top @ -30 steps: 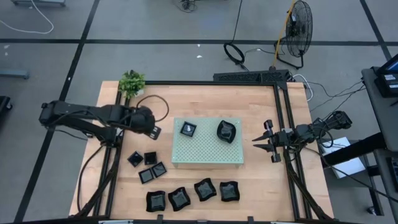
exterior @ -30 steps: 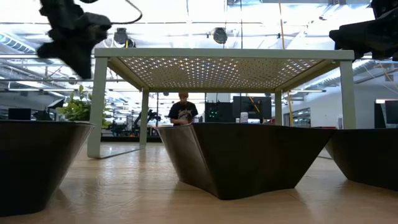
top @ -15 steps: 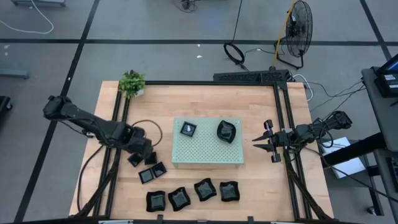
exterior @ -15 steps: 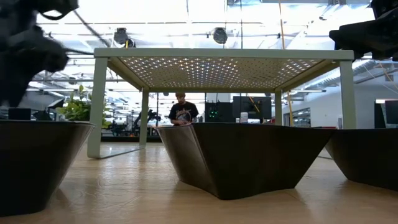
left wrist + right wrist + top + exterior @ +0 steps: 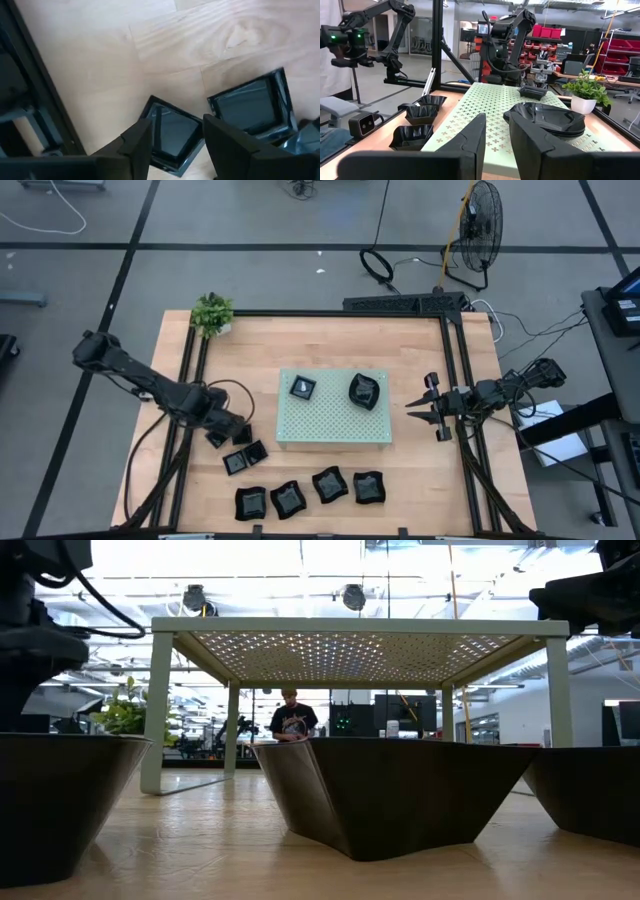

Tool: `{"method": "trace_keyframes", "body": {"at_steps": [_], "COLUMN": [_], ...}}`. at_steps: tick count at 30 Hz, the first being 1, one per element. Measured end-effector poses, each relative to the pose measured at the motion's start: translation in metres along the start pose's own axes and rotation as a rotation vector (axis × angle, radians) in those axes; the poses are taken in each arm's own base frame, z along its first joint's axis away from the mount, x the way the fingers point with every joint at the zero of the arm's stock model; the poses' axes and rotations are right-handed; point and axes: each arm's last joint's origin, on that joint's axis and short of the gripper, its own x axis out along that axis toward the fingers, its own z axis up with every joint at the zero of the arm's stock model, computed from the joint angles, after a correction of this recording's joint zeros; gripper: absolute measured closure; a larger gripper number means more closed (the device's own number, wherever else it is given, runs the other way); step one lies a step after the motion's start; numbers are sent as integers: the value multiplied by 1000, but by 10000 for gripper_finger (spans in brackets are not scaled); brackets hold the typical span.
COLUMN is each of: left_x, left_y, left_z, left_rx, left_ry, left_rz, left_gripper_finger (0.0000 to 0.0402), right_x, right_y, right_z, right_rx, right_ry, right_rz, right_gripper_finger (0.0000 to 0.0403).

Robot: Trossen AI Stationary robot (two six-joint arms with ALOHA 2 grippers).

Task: Pick & Place Mini shaped plates
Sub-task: Stack the square plate on top of the square plate on the shelf

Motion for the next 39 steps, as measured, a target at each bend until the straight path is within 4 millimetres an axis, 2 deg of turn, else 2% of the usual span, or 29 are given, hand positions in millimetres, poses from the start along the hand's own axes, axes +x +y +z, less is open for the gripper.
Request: {"method": "trace_keyframes", "body": {"at_steps": [5, 11, 25, 39], "left_x": [11, 19, 38, 35], "left_y": [-2, -5, -28, -30], "left_z": [-4, -8, -14, 13], "left_rx": [14, 33, 82, 37], "left_ry": [80, 86, 113, -140], "left_rz": [66, 124, 64, 20], "left_gripper_finger": [238, 258, 329, 370], "right_x": [0, 0, 0, 0], "right_y": [0, 0, 0, 0], "right_z": [0, 0, 0, 0], "right_rx": [0, 0, 0, 0], "right_ry": [0, 0, 0, 0], "right_rz": [0, 0, -1, -1], "right_gripper_finger": [328, 328, 328, 328]}}
